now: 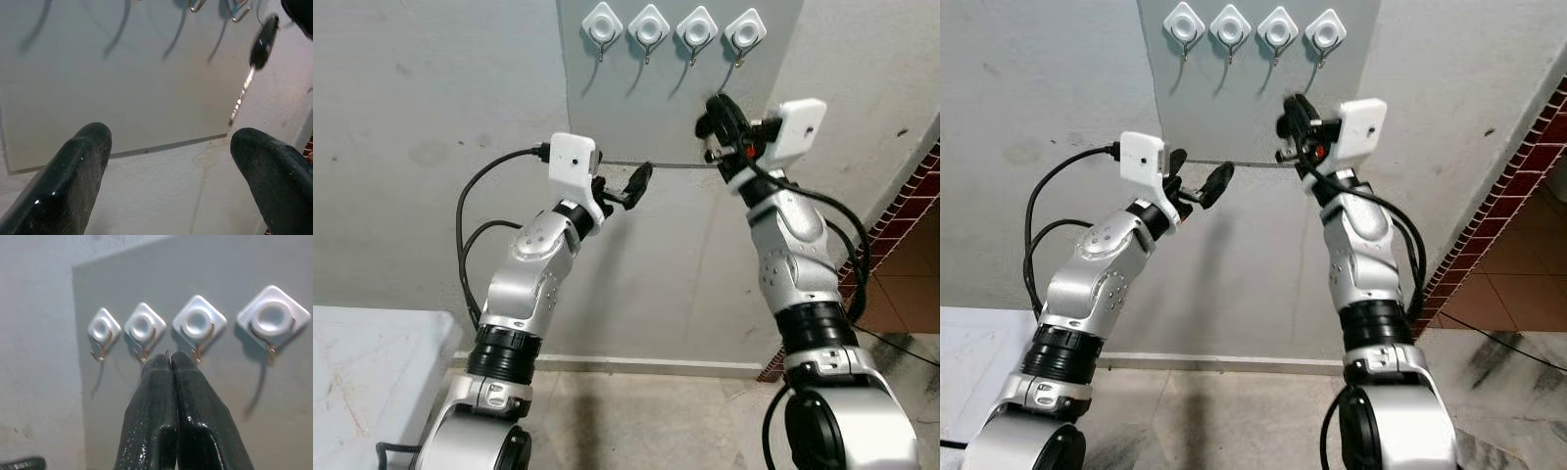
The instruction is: Hang keys on a hook
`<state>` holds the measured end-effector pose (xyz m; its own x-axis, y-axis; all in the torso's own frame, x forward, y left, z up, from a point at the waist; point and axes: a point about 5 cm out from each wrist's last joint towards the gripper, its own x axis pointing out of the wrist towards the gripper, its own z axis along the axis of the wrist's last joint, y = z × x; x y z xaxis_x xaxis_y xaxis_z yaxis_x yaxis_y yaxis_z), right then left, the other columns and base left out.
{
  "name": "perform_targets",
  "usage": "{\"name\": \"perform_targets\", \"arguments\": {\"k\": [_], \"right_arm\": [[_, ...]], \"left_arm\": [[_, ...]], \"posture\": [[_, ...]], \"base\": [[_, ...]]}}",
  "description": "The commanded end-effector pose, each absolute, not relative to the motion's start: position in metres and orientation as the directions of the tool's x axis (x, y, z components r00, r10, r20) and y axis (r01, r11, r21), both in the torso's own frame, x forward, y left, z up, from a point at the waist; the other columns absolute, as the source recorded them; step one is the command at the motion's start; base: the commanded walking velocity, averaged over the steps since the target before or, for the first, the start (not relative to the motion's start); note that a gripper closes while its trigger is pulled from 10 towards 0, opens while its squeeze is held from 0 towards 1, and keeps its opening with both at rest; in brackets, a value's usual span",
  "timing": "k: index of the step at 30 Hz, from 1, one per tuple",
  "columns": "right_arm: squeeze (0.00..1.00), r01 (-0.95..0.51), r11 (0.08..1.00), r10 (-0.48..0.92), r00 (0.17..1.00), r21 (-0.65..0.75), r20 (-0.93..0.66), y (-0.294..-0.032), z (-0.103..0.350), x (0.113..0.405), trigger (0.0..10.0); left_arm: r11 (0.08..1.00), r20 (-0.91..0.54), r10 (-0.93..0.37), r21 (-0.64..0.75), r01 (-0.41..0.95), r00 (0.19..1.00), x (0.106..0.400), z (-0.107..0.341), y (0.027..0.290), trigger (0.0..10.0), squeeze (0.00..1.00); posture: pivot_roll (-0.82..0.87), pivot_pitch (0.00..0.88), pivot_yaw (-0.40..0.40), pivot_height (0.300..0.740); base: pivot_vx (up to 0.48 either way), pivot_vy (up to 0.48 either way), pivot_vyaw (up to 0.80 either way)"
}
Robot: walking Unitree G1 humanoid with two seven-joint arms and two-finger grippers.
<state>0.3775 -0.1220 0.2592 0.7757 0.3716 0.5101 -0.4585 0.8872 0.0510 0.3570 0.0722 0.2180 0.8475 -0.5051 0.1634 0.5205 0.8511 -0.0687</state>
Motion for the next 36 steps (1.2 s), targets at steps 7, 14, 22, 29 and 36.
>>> {"name": "perform_targets", "arguments": {"k": [7,14,22,29,36], "right_arm": [[0.0,-0.485,0.869,0.36,0.754,0.096,0.549,-0.116,0.275,0.385,10.0],[0.0,-0.49,0.863,0.352,0.758,0.122,0.549,-0.114,0.278,0.391,10.0],[0.0,-0.493,0.854,0.344,0.774,0.165,0.532,-0.112,0.278,0.397,10.0],[0.0,-0.499,0.847,0.349,0.781,0.182,0.518,-0.11,0.274,0.4,10.0],[0.0,-0.502,0.843,0.347,0.783,0.195,0.516,-0.109,0.278,0.403,10.0]], "left_arm": [[0.833,0.189,-0.53,-0.066,0.549,0.827,0.359,0.232,0.066,10.0,0.0],[0.835,0.194,-0.524,-0.075,0.545,0.829,0.361,0.236,0.067,10.0,0.0],[0.822,0.211,-0.547,-0.045,0.568,0.81,0.359,0.243,0.063,10.0,0.0],[0.805,0.216,-0.57,-0.046,0.592,0.793,0.353,0.244,0.058,10.0,0.0],[0.8,0.22,-0.576,-0.044,0.598,0.787,0.351,0.246,0.056,10.0,0.0]], "posture": [[0.02,0.016,0.008,0.732],[0.02,0.013,0.006,0.732],[0.02,0.015,0.004,0.732],[0.02,0.022,0.0,0.732],[0.03,0.028,-0.004,0.732]], "base": [[0.0,0.0,0.0],[0.0,0.0,0.0],[0.0,0.0,0.0],[0.0,0.0,0.0],[0.0,0.0,0.0]]}}
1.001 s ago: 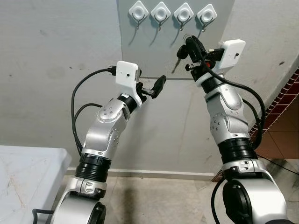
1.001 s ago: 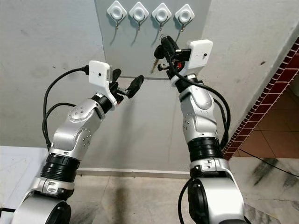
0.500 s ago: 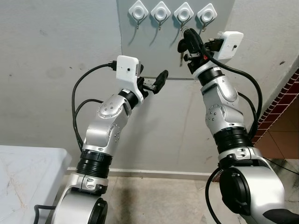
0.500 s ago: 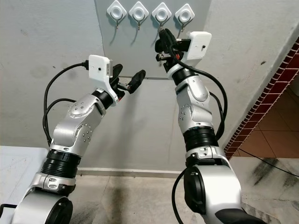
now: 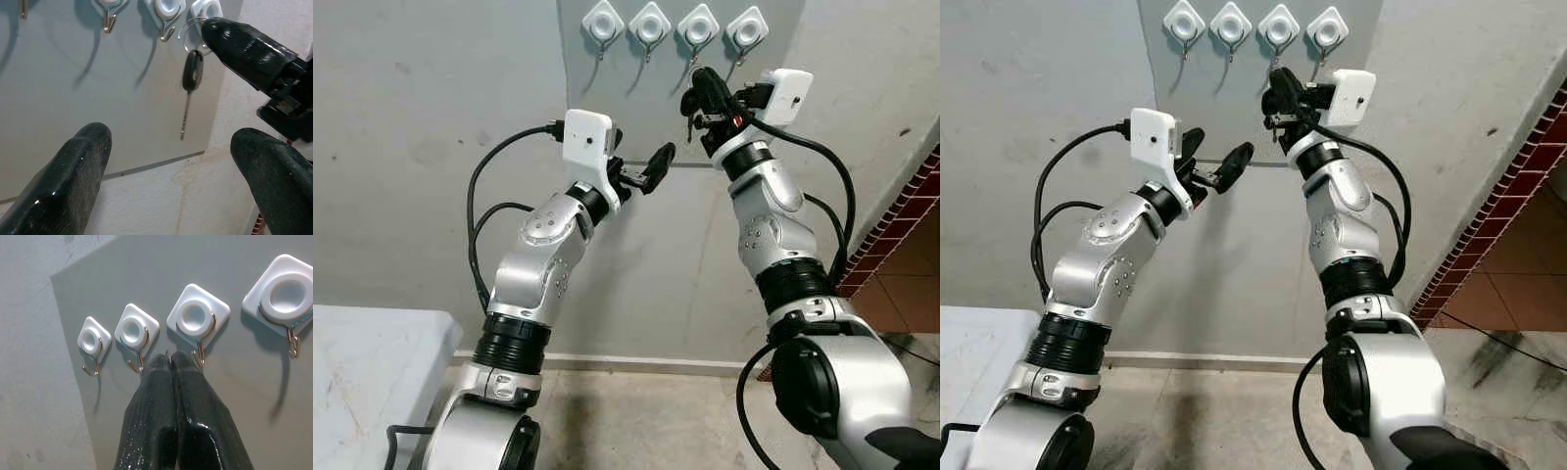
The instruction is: Hang keys on a hook
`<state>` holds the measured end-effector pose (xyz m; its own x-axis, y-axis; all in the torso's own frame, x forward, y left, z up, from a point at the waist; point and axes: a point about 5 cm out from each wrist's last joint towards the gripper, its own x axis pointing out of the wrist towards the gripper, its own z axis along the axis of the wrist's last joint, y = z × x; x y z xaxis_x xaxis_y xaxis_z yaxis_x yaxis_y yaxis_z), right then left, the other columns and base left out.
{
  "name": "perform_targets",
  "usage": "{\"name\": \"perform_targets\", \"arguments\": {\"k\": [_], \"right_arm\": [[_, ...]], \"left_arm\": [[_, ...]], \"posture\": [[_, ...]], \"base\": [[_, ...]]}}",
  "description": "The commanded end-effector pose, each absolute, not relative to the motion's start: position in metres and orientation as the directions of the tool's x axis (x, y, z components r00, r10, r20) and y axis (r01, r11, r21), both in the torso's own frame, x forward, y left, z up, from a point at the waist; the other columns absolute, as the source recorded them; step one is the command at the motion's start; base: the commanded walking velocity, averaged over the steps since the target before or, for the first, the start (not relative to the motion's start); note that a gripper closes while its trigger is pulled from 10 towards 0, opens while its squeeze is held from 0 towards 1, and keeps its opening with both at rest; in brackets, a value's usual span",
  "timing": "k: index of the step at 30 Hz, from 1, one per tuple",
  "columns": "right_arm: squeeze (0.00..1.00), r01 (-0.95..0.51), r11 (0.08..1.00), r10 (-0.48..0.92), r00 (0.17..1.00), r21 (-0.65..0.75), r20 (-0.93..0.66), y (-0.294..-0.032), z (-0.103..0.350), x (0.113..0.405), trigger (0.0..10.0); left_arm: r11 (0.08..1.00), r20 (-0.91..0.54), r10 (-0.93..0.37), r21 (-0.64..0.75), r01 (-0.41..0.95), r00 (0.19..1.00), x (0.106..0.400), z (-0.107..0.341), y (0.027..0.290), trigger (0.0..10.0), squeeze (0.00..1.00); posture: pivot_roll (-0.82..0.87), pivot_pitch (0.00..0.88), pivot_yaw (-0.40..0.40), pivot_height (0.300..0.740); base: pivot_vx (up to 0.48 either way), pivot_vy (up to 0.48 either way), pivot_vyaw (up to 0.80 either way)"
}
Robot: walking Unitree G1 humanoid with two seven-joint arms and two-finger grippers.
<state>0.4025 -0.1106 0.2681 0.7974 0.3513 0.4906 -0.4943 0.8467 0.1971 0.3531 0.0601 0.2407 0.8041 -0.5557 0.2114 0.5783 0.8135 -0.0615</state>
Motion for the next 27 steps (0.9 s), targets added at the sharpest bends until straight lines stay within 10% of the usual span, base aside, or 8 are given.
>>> {"name": "perform_targets", "arguments": {"k": [1,27], "right_arm": [[0.0,-0.501,0.843,0.347,0.784,0.195,0.515,-0.109,0.278,0.404,10.0],[0.0,-0.483,0.82,0.298,0.819,0.308,0.491,-0.115,0.29,0.415,10.0]], "left_arm": [[0.799,0.22,-0.577,-0.044,0.599,0.786,0.35,0.246,0.056,10.0,0.0],[0.798,0.212,-0.579,-0.047,0.6,0.787,0.344,0.248,0.057,10.0,0.0]], "posture": [[0.03,0.029,-0.004,0.732],[0.05,0.054,-0.006,0.732]], "base": [[0.0,0.0,0.0],[0.0,0.0,0.0]]}}
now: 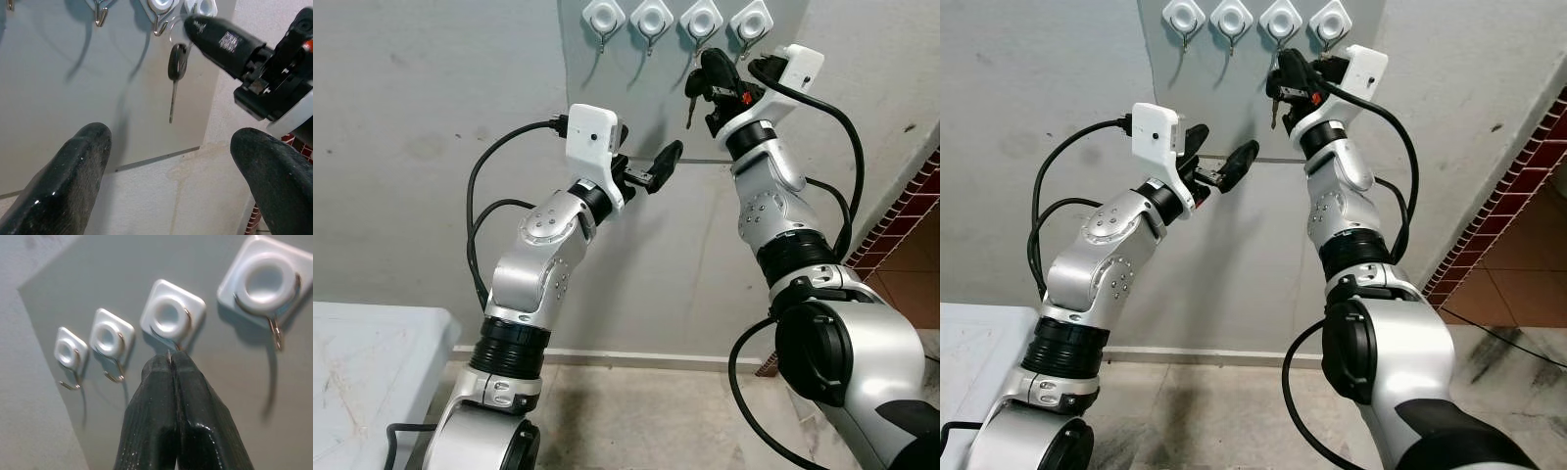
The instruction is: Hang keys on a hook
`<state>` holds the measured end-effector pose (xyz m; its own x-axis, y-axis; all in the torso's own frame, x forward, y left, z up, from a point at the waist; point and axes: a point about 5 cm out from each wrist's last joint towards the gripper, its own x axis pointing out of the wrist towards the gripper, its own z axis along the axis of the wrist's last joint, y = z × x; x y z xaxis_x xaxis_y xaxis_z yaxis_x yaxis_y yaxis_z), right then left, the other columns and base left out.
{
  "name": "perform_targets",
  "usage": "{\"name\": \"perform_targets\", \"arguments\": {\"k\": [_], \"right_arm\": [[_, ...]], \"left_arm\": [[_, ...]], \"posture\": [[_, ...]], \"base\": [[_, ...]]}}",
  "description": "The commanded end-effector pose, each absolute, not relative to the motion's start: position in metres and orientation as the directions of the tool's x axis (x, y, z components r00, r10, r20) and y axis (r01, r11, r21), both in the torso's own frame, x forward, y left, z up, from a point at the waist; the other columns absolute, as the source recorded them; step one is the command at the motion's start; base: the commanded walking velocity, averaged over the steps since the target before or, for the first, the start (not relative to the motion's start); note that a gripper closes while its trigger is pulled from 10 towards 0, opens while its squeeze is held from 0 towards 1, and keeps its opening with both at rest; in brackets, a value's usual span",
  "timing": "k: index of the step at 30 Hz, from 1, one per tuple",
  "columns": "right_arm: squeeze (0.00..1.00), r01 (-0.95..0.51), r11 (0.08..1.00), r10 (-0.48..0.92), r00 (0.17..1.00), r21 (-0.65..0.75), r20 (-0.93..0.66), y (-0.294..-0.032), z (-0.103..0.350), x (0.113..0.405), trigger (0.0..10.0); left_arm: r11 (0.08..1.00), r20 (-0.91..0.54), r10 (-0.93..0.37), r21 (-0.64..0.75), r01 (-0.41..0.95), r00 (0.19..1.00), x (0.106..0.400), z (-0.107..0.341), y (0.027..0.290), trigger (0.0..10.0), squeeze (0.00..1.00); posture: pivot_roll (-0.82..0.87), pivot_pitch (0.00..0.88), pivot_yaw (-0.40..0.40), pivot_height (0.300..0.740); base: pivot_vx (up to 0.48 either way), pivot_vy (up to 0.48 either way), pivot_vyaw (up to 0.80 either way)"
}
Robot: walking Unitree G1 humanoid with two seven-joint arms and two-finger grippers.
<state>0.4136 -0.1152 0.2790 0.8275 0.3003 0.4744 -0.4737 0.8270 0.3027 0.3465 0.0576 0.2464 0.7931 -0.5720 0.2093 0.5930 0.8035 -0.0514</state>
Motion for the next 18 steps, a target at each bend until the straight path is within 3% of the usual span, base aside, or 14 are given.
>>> {"name": "perform_targets", "arguments": {"k": [1,18], "right_arm": [[0.0,-0.481,0.817,0.294,0.822,0.317,0.488,-0.1155,0.29,0.4154,10.0],[0.0,-0.503,0.806,0.317,0.811,0.311,0.491,-0.1123,0.2989,0.4171,10.0]], "left_arm": [[0.799,0.211,-0.579,-0.048,0.6,0.788,0.3445,0.2481,0.0575,10.0,0.0],[0.804,0.217,-0.571,-0.05,0.593,0.792,0.3446,0.2502,0.0569,10.0,0.0]], "posture": [[0.05,0.054,-0.006,0.732],[0.05,0.059,-0.011,0.732]], "base": [[0.0,0.0,0.0],[0.0,0.0,0.0]]}}
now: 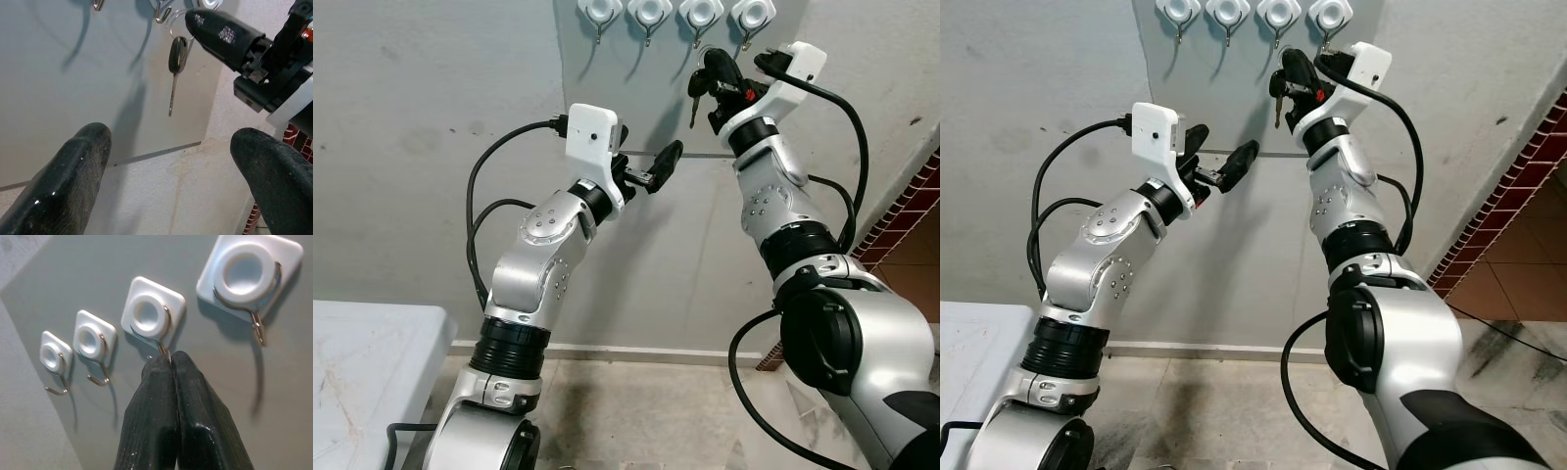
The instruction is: Hang keys on a hook
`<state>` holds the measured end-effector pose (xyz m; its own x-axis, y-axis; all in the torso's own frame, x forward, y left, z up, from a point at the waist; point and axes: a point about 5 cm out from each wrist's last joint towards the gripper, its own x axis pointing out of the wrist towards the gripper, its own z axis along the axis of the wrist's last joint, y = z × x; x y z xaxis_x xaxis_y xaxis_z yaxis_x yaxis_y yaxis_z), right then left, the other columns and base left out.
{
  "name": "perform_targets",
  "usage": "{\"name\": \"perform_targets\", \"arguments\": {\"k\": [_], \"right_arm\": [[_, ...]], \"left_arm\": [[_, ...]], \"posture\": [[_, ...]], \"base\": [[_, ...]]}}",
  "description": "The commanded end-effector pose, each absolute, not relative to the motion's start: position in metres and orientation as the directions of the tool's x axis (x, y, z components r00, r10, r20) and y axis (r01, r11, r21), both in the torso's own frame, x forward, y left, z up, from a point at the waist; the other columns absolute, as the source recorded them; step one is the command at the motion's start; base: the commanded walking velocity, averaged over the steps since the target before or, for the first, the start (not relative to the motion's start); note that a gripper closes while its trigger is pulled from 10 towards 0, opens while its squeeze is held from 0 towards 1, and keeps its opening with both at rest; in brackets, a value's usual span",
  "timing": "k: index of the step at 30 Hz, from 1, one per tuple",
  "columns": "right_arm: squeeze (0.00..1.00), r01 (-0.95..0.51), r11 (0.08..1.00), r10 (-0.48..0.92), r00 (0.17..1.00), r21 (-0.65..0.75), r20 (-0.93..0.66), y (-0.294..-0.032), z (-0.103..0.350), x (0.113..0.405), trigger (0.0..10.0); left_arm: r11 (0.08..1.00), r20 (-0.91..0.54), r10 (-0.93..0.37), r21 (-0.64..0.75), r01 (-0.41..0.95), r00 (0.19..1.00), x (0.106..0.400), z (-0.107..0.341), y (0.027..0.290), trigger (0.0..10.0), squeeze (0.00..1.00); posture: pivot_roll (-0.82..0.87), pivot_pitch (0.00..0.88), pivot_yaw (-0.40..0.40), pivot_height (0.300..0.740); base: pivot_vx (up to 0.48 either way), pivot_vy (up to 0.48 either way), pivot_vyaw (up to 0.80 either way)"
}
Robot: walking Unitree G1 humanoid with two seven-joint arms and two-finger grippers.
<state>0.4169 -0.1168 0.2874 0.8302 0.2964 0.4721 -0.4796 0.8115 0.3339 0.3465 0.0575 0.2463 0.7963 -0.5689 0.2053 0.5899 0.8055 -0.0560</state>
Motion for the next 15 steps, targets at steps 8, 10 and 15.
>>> {"name": "perform_targets", "arguments": {"k": [8,10,15], "right_arm": [[0.0,-0.53,0.793,0.342,0.794,0.298,0.502,-0.108,0.304,0.417,10.0],[0.0,-0.533,0.794,0.346,0.791,0.292,0.504,-0.107,0.306,0.417,10.0],[0.0,-0.524,0.818,0.359,0.788,0.237,0.501,-0.105,0.309,0.416,10.0]], "left_arm": [[0.805,0.221,-0.568,-0.05,0.591,0.793,0.344,0.252,0.057,10.0,0.0],[0.806,0.221,-0.567,-0.051,0.59,0.794,0.345,0.252,0.058,10.0,0.0],[0.807,0.223,-0.564,-0.054,0.588,0.795,0.345,0.252,0.058,10.0,0.0]], "posture": [[0.05,0.061,-0.013,0.732],[0.05,0.061,-0.013,0.732],[0.05,0.061,-0.015,0.732]], "base": [[0.0,0.0,0.0],[0.0,0.0,0.0],[0.0,0.0,0.0]]}}
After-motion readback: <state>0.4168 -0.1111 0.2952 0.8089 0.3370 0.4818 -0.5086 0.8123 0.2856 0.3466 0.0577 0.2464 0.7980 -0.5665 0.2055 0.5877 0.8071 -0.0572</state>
